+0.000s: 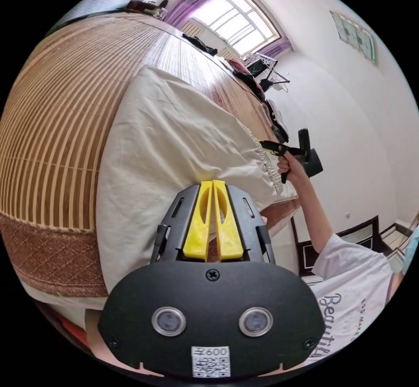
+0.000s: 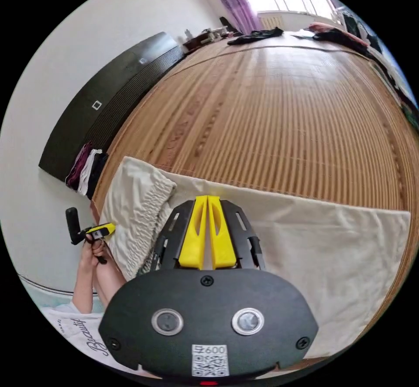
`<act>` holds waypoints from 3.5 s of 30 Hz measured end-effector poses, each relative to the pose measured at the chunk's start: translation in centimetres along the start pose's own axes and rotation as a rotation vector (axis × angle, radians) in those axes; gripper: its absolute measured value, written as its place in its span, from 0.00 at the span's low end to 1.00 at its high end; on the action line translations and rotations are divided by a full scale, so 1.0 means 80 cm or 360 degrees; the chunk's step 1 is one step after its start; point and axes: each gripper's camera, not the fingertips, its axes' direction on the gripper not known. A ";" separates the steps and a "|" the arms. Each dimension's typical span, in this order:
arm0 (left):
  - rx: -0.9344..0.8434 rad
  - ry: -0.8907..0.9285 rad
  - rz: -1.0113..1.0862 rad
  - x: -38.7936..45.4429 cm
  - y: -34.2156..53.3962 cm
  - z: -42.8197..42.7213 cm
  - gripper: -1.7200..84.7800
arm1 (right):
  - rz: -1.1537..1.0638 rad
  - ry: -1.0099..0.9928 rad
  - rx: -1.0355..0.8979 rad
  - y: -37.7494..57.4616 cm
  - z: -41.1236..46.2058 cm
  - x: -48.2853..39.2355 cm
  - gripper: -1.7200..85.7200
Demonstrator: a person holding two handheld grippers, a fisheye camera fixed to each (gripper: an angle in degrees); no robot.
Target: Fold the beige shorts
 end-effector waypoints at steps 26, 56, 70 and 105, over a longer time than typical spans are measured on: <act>0.0314 0.0138 0.0433 -0.030 0.122 0.020 0.02 | -0.0279 -0.0253 0.0104 0.163 0.106 -0.311 0.06; 0.0733 -0.0024 -0.0290 -0.260 0.129 -0.192 0.02 | -0.0534 -0.0029 0.0618 0.274 0.292 -0.678 0.01; 0.0397 -0.0113 -0.0386 -0.266 0.057 -0.188 0.02 | -0.0580 -0.0831 -0.0420 -0.074 0.901 -0.918 0.01; 0.0563 0.0217 -0.0525 -0.157 0.013 -0.296 0.02 | -0.0748 -0.0063 0.0419 0.039 0.218 -0.602 0.02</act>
